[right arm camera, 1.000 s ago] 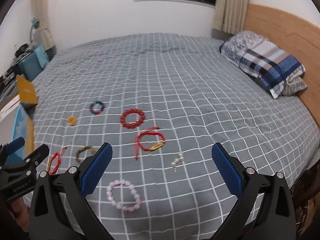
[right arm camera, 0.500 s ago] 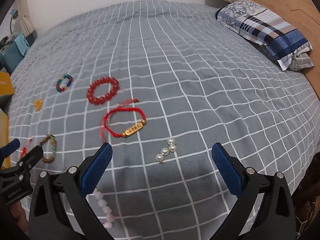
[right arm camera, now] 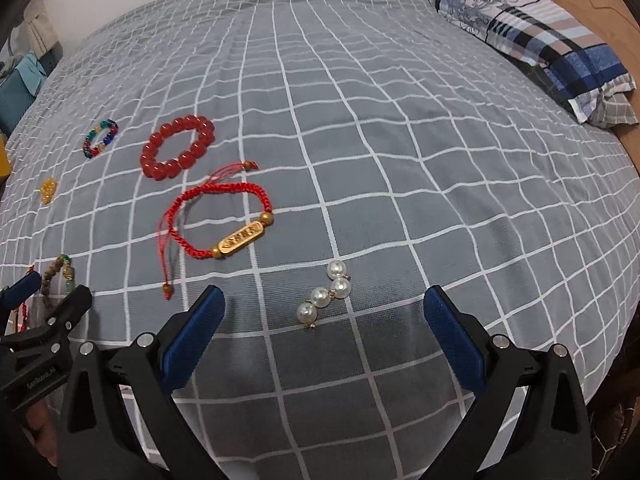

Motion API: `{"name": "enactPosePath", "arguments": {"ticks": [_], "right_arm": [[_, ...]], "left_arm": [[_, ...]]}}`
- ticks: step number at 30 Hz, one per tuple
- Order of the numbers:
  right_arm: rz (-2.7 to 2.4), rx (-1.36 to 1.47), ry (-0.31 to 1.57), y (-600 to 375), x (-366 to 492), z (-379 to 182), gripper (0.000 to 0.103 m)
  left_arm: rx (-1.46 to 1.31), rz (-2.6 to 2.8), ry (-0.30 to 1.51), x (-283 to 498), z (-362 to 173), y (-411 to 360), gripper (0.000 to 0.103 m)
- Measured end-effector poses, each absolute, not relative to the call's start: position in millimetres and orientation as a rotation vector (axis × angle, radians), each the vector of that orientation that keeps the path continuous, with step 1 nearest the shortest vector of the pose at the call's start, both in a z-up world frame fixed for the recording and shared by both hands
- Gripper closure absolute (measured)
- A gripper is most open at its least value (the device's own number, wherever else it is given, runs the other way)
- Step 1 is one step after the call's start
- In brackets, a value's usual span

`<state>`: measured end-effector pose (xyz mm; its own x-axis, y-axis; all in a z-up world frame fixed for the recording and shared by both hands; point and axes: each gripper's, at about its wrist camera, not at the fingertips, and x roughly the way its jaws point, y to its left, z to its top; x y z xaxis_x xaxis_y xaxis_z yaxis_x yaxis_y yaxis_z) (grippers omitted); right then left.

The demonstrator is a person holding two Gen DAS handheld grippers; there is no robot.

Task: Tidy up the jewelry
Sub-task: 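Grasp the wooden bead bracelet with the left tool while the right tool grasps the pearl earrings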

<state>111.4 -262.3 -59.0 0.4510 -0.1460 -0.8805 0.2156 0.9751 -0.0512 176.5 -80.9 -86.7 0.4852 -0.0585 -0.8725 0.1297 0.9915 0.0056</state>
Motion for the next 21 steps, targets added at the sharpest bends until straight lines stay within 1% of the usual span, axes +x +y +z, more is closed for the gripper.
{"name": "enactPosePath", "arguments": {"ticks": [4, 5, 7, 8, 10, 12, 13, 14, 15, 16, 18, 19, 20, 21], "right_arm": [[-0.218, 0.089, 1.105, -265.4, 115.8, -66.0, 0.007], [-0.216, 0.095, 1.111, -265.6, 116.9, -67.8, 0.008], [-0.209, 0.108, 1.124, -266.4, 119.1, -71.1, 0.012], [-0.204, 0.121, 1.137, -267.7, 120.1, -73.5, 0.015], [-0.204, 0.132, 1.147, -269.6, 121.3, -75.8, 0.019], [-0.207, 0.142, 1.150, -270.9, 121.7, -76.7, 0.026], [-0.209, 0.152, 1.150, -272.4, 121.6, -76.7, 0.029], [-0.216, 0.158, 1.149, -273.7, 121.3, -76.5, 0.035], [-0.226, 0.160, 1.147, -274.9, 121.2, -76.2, 0.041], [-0.232, 0.162, 1.146, -276.3, 119.9, -76.1, 0.044], [-0.239, 0.165, 1.142, -278.4, 118.8, -75.6, 0.055], [-0.244, 0.167, 1.138, -279.3, 118.2, -74.9, 0.059], [-0.247, 0.168, 1.135, -279.8, 117.6, -74.4, 0.066], [-0.248, 0.169, 1.132, -280.4, 116.9, -74.2, 0.074]], "left_arm": [[0.075, -0.114, 1.061, 175.6, -89.8, -81.1, 0.007], [0.074, -0.115, 1.062, 175.4, -90.2, -80.8, 0.011], [0.069, -0.120, 1.066, 175.2, -90.9, -80.0, 0.015], [0.069, -0.120, 1.066, 175.7, -90.8, -79.9, 0.018], [0.062, -0.118, 1.068, 174.9, -89.7, -78.6, 0.023], [0.060, -0.120, 1.072, 173.7, -88.8, -78.0, 0.030], [0.055, -0.121, 1.073, 173.1, -88.0, -77.6, 0.034], [0.050, -0.121, 1.074, 172.6, -87.4, -76.9, 0.039], [0.046, -0.125, 1.075, 171.8, -86.7, -76.2, 0.041], [0.044, -0.131, 1.076, 171.2, -86.3, -76.0, 0.045], [0.043, -0.139, 1.076, 169.5, -85.5, -76.7, 0.052], [0.043, -0.144, 1.077, 168.9, -85.0, -76.9, 0.058], [0.045, -0.143, 1.076, 168.3, -84.5, -77.4, 0.066], [0.050, -0.144, 1.075, 167.7, -84.0, -77.9, 0.068]]}}
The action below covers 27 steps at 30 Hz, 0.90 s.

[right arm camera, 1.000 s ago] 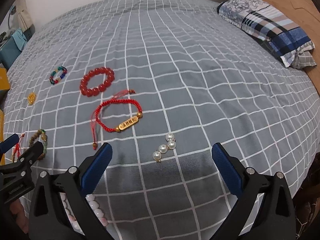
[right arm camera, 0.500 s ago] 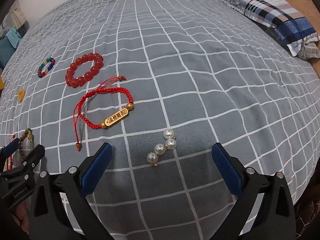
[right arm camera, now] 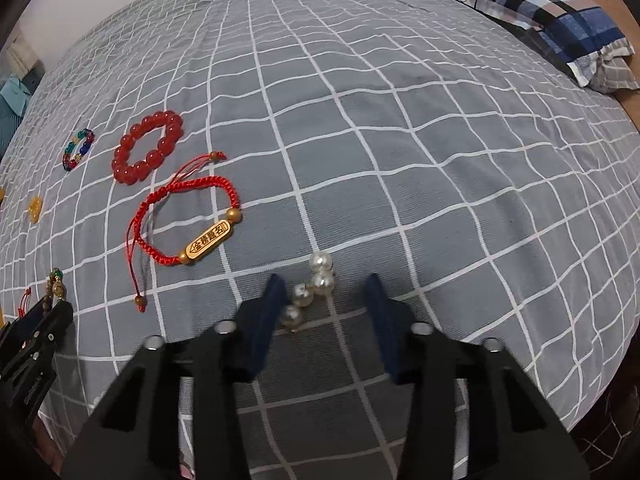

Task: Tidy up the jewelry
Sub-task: 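Grasp the wooden bead bracelet with the left tool while the right tool grasps the pearl earrings, then carry the bracelet with the left tool while the right tool carries the earrings into the white box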

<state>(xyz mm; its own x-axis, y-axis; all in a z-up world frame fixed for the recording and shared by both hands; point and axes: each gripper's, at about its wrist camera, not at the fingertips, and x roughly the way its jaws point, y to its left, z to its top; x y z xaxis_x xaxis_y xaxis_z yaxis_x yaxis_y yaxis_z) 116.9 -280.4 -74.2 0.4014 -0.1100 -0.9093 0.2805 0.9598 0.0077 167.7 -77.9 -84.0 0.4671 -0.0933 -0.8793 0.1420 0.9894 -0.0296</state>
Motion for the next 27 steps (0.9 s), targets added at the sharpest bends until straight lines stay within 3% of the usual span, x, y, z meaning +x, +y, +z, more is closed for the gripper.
{"name": "enactPosePath", "arguments": {"ticks": [2, 3, 5, 27], "right_arm": [[-0.257, 0.169, 1.127, -282.5, 116.6, -73.5, 0.086], [-0.260, 0.173, 1.122, -284.0, 115.9, -72.7, 0.091], [-0.257, 0.193, 1.110, -286.1, 113.1, -70.5, 0.092], [-0.232, 0.227, 0.991, -283.8, 99.6, -47.5, 0.092]], "left_arm": [[0.047, -0.161, 1.076, 166.8, -83.6, -78.2, 0.085], [0.047, -0.165, 1.076, 167.0, -83.3, -78.3, 0.087], [0.045, -0.168, 1.073, 166.4, -82.5, -78.0, 0.095], [-0.005, -0.194, 0.990, 159.6, -52.2, -65.0, 0.095]]}}
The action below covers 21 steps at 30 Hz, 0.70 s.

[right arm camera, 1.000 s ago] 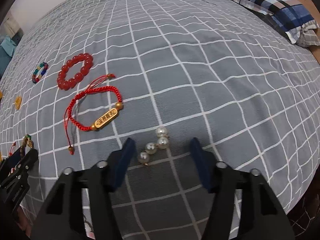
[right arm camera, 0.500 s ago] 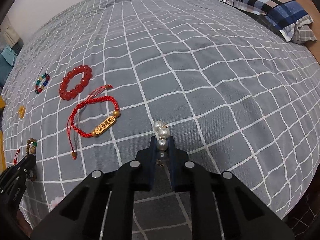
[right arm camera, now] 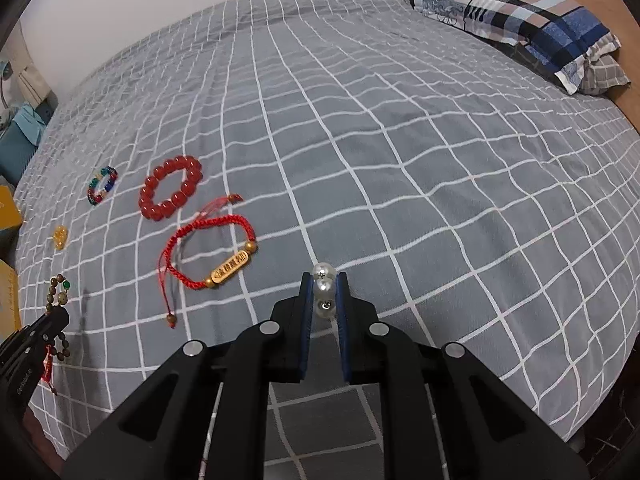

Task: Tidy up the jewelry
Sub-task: 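Carry the bracelet with the left tool while the right tool carries the earrings into the white box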

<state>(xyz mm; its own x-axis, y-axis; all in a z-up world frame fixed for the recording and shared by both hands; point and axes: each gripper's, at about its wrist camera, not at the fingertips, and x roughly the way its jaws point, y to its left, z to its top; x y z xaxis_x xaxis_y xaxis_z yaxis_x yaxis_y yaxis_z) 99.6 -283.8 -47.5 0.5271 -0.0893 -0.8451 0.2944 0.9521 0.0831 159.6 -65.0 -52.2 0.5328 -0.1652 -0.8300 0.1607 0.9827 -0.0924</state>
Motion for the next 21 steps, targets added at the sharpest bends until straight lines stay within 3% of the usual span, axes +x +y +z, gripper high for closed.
{"name": "enactPosePath", "arguments": {"ticks": [21], "right_arm": [[-0.219, 0.182, 0.834, -268.3, 90.7, -8.3, 0.092]], "left_arm": [[-0.011, -0.175, 0.863, 145.9, -4.4, -54.7, 0.095]]}}
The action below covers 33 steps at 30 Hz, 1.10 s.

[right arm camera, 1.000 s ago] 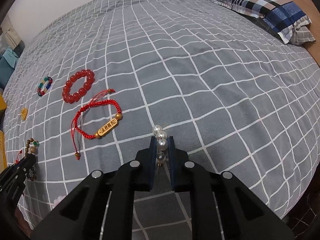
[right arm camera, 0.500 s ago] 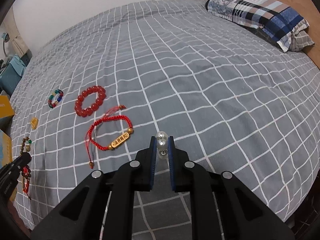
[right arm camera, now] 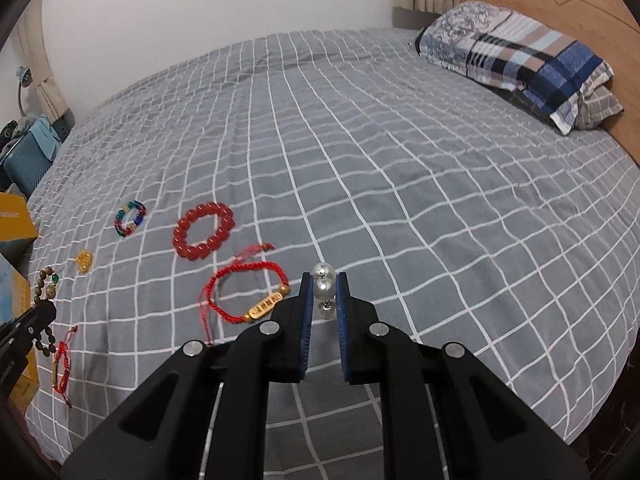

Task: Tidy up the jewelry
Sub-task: 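Carry the bracelet with the left tool while the right tool carries the earrings into the white box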

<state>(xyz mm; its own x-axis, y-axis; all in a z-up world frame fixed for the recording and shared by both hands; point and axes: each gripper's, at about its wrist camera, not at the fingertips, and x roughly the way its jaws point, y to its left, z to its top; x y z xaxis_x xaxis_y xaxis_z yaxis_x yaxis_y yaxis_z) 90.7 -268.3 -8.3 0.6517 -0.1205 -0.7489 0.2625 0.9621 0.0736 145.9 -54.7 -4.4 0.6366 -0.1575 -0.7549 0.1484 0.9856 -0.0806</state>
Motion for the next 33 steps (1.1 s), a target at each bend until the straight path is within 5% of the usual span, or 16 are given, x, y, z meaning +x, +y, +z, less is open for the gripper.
{"name": "enactPosePath", "arguments": {"ticks": [15, 33], "right_arm": [[-0.134, 0.110, 0.779, -208.0, 89.5, 47.4, 0.092], [0.134, -0.050, 0.681, -15.7, 90.2, 115.5, 0.092]], "left_arm": [[-0.018, -0.082, 0.795, 121.8, 60.1, 8.5, 0.095], [-0.088, 0.143, 0.760, 76.2, 92.8, 149.9, 0.095]]}}
